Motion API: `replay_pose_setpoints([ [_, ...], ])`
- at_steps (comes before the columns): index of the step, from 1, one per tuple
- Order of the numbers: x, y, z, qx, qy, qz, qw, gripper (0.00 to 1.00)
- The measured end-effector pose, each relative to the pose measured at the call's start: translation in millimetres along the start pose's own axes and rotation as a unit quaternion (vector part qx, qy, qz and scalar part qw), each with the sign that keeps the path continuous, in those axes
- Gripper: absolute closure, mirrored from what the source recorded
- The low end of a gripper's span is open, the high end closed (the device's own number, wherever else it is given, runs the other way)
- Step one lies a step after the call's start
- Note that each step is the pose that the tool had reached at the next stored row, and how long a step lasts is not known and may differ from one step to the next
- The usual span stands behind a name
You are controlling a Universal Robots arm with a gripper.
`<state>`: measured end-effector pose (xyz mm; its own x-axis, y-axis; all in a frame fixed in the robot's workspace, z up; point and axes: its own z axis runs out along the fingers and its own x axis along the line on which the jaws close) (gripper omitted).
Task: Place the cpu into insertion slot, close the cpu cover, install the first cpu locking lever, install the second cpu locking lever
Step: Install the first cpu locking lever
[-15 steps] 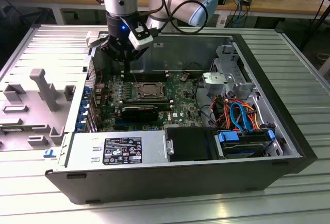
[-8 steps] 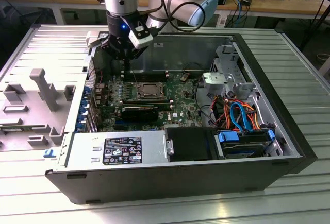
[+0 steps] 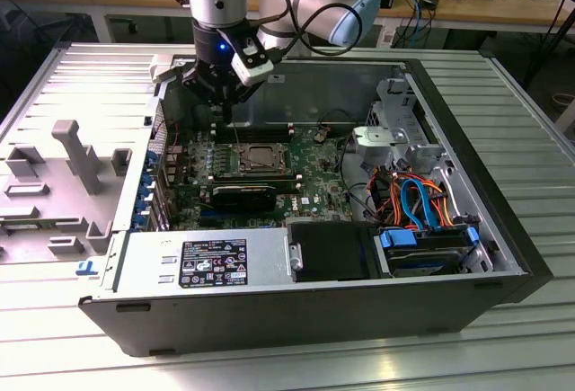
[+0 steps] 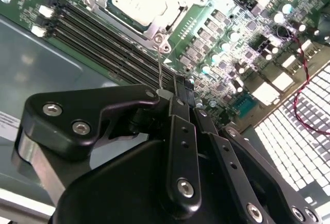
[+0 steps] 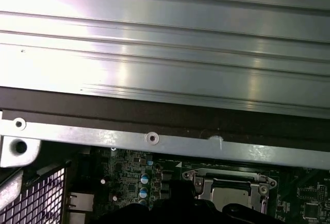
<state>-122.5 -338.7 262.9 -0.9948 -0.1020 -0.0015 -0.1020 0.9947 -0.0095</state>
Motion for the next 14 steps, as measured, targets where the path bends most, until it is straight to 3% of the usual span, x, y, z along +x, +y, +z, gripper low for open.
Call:
replay_pose_setpoints([
  [14, -4.1, -0.4, 0.4, 0.0000, 0.0000, 0.000, 1.0000, 0.89],
])
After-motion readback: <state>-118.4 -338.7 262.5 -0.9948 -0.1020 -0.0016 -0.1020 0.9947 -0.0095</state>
